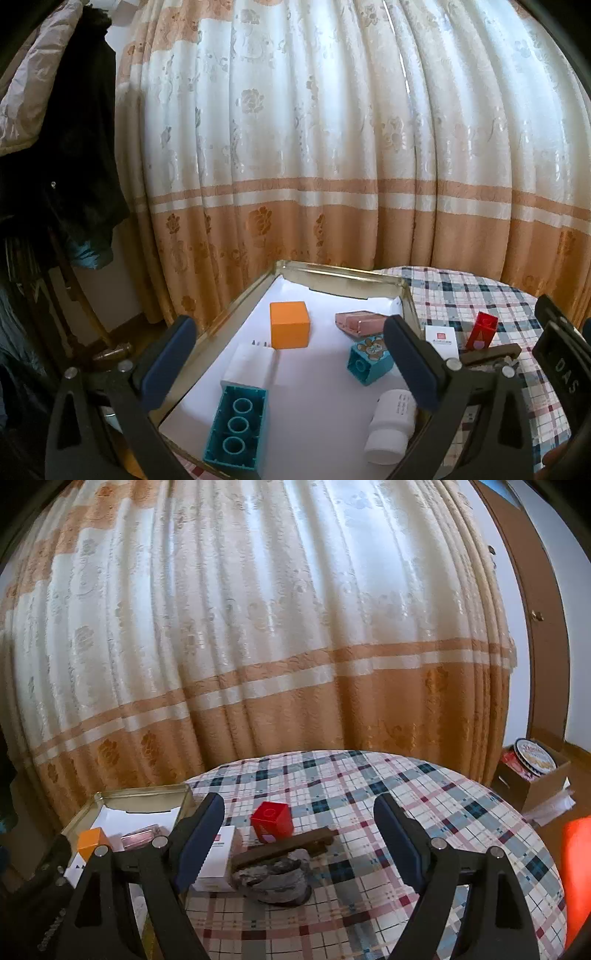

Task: Organize rigid objects
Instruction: 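Move both tools back toward the red brick and gray sequined pouch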

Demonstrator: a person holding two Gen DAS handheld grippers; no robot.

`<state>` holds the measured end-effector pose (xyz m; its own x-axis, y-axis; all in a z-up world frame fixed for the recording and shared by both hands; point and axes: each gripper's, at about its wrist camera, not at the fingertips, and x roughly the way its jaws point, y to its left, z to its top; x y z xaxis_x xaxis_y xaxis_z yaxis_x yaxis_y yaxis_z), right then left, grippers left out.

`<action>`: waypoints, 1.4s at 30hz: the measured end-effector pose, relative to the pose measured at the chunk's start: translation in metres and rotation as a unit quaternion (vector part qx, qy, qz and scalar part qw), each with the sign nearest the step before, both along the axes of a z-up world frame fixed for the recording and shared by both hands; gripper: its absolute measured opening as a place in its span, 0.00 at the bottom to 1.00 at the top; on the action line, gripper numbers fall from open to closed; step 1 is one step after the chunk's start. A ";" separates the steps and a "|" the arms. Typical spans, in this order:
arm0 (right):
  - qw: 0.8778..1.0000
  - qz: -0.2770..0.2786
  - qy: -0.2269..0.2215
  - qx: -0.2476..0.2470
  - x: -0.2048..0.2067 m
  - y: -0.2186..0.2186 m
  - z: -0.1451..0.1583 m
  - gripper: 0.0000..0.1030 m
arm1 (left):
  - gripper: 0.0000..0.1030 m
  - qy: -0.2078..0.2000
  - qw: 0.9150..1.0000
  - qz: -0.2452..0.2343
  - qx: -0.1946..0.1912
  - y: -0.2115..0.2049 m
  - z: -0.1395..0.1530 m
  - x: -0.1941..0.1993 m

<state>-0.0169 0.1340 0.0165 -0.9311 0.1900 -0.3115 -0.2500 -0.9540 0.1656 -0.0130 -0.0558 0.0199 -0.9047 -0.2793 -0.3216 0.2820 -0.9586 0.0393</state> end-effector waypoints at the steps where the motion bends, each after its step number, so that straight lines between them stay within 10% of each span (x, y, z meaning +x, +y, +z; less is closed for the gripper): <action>1: 1.000 -0.004 -0.001 -0.001 0.000 0.002 0.000 0.83 | 0.99 0.001 1.000 -0.002 0.000 0.001 0.000 0.001; 42: 0.996 -0.083 -0.025 0.001 0.015 0.080 0.004 0.82 | 1.00 -0.027 0.998 -0.054 0.007 0.036 -0.004 0.005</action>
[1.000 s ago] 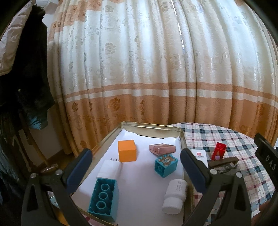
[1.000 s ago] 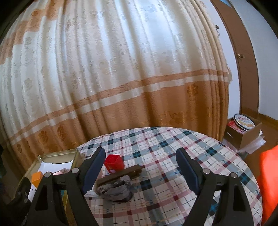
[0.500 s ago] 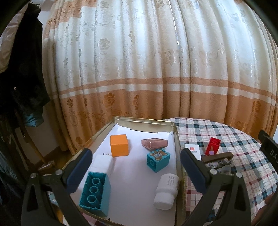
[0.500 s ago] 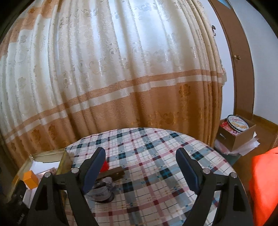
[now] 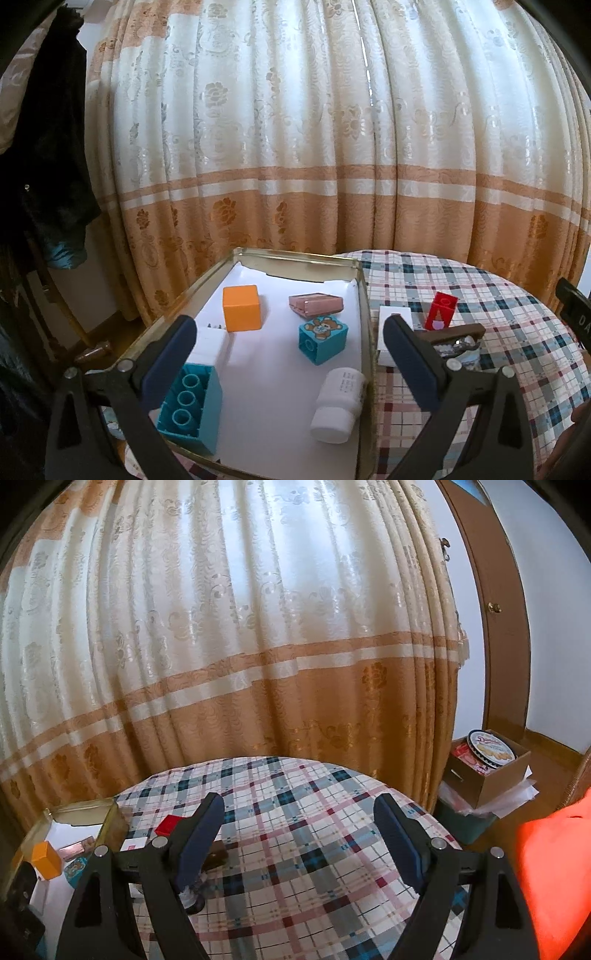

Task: Organize rigid objects
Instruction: 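Move both tools back toward the red brick and gray sequined pouch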

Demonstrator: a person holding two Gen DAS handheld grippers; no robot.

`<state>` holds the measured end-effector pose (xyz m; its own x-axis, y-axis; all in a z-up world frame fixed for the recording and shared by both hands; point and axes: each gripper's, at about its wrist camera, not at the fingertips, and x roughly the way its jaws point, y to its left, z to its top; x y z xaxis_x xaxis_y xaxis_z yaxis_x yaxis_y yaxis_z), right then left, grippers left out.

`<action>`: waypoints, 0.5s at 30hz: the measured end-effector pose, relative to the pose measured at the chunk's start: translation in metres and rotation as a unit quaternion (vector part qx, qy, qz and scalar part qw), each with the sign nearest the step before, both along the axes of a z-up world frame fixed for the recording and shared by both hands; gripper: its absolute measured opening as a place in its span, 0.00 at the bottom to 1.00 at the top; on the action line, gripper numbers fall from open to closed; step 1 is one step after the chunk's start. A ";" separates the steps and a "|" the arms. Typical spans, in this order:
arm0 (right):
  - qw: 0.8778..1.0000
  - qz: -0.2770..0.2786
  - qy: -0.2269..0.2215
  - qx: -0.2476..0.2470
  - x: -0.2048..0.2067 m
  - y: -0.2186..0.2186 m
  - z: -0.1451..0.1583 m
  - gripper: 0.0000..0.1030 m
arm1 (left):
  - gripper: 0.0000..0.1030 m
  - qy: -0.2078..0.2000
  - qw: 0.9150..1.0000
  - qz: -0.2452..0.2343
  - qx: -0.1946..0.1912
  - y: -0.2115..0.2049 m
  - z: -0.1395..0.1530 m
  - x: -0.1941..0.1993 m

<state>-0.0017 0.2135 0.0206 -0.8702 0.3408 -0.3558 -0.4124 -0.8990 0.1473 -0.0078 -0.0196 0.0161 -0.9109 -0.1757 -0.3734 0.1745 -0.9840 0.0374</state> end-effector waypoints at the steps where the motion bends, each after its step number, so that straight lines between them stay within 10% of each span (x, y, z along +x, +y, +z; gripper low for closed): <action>1: 1.000 0.000 -0.001 0.000 0.000 0.001 0.000 0.82 | 1.00 0.000 1.000 -0.003 0.001 0.001 0.000 0.000; 15: 0.999 0.013 -0.035 0.007 -0.010 0.015 -0.003 0.82 | 1.00 -0.006 0.999 -0.052 0.001 0.028 0.000 0.003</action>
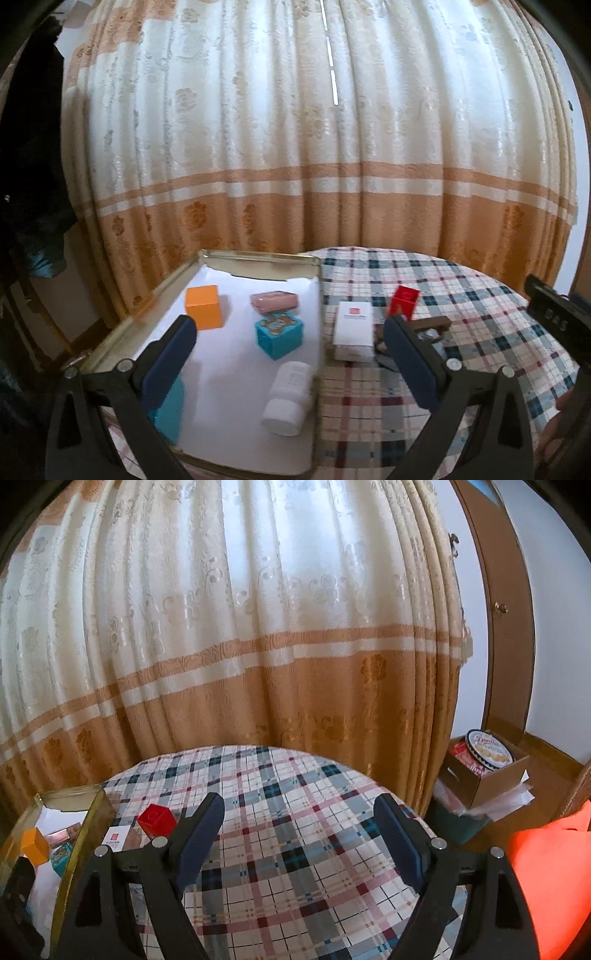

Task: Organize rigid objects
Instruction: 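Move both tools back toward the red brick and gray sequined pouch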

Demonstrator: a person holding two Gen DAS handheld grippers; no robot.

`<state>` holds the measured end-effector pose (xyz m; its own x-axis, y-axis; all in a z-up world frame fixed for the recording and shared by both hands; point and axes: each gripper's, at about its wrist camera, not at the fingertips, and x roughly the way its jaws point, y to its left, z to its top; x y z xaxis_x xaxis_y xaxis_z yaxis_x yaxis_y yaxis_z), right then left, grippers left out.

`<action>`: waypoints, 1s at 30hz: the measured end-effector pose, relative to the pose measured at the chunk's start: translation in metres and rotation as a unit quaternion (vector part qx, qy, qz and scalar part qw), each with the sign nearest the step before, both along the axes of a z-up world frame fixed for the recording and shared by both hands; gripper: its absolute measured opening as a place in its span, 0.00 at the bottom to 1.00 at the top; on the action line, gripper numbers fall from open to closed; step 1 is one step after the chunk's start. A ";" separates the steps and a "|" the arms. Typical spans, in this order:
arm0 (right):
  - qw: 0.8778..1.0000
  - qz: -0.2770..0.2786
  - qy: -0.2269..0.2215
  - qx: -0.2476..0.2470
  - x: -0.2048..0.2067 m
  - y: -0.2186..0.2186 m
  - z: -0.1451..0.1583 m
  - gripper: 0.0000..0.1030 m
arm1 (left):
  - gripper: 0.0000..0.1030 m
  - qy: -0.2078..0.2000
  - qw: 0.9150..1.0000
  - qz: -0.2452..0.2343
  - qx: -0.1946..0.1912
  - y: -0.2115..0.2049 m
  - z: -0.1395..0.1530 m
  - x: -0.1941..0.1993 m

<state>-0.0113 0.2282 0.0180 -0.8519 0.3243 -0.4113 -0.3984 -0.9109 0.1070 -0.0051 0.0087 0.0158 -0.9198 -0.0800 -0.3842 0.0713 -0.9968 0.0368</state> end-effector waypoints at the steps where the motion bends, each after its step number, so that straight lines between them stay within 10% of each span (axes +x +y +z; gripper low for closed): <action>1: 1.000 0.004 -0.004 -0.002 -0.001 0.000 -0.001 0.82 | 1.00 -0.007 1.000 -0.008 0.006 0.002 -0.001 -0.001; 16: 0.965 0.208 -0.155 -0.044 -0.059 -0.052 -0.039 0.82 | 0.99 -0.059 0.998 -0.006 -0.008 -0.031 0.015 -0.010; 25: 0.946 0.261 -0.193 -0.014 -0.086 -0.095 -0.054 0.82 | 0.99 -0.062 0.998 -0.011 -0.006 -0.038 0.018 -0.022; 30: 0.938 0.274 -0.199 -0.078 -0.097 -0.093 -0.056 0.82 | 1.00 -0.065 0.998 -0.012 -0.001 -0.039 0.019 -0.027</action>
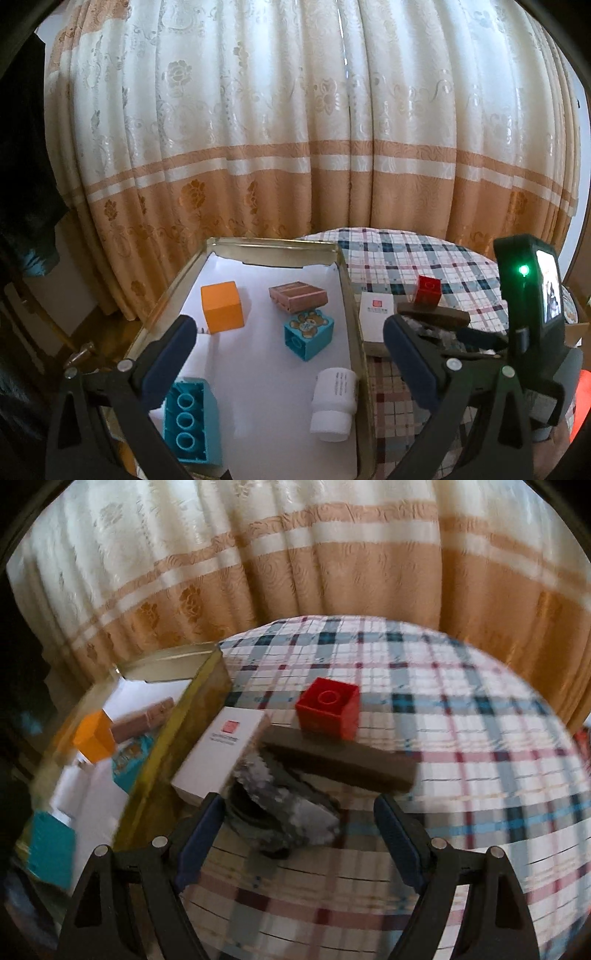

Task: Organize rigid objects
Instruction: 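Move both tools back toward the red brick and gray sequined pouch, then grasp the gray sequined pouch with the right tool and lift it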

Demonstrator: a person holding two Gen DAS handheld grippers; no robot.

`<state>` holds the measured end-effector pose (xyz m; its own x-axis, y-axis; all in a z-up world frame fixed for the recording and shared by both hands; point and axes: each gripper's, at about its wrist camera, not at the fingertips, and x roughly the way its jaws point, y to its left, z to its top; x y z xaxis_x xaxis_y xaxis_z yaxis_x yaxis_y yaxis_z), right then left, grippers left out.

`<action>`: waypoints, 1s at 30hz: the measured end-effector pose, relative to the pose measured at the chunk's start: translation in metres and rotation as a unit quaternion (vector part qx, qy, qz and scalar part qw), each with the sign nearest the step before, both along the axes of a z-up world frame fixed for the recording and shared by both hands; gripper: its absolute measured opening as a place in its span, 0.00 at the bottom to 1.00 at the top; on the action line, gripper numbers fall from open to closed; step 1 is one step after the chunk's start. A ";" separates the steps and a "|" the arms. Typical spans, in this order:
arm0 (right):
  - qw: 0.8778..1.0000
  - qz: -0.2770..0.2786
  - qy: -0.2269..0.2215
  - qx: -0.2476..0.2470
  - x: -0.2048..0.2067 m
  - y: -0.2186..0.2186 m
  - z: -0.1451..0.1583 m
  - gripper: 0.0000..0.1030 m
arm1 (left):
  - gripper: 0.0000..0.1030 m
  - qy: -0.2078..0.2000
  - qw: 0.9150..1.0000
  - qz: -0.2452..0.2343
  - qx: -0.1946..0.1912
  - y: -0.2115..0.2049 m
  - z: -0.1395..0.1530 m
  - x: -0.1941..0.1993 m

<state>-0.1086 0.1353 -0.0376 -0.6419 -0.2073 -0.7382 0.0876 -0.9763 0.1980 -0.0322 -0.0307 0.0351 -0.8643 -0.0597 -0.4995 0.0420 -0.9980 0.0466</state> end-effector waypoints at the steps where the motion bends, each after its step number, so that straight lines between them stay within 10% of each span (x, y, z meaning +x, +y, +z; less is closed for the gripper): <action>1: 1.000 0.000 -0.003 -0.012 -0.002 0.000 -0.001 0.82 | 1.00 0.001 1.000 0.002 0.001 0.000 0.000 0.000; 8: 0.999 0.015 0.005 -0.032 -0.012 -0.003 -0.004 0.81 | 1.00 0.000 1.000 0.005 0.011 -0.005 0.004 -0.009; 16: 0.996 0.066 -0.027 -0.056 -0.005 0.004 -0.005 0.56 | 0.99 -0.008 1.000 0.003 0.008 -0.001 0.003 -0.011; 30: 0.996 0.085 -0.010 -0.036 -0.017 -0.003 -0.007 0.52 | 0.99 -0.014 1.000 -0.001 0.005 0.007 0.003 -0.012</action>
<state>-0.1253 0.1323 -0.0443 -0.5785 -0.3649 -0.7295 0.2456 -0.9308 0.2708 -0.0443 -0.0236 0.0383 -0.8500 -0.0532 -0.5240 0.0394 -0.9985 0.0374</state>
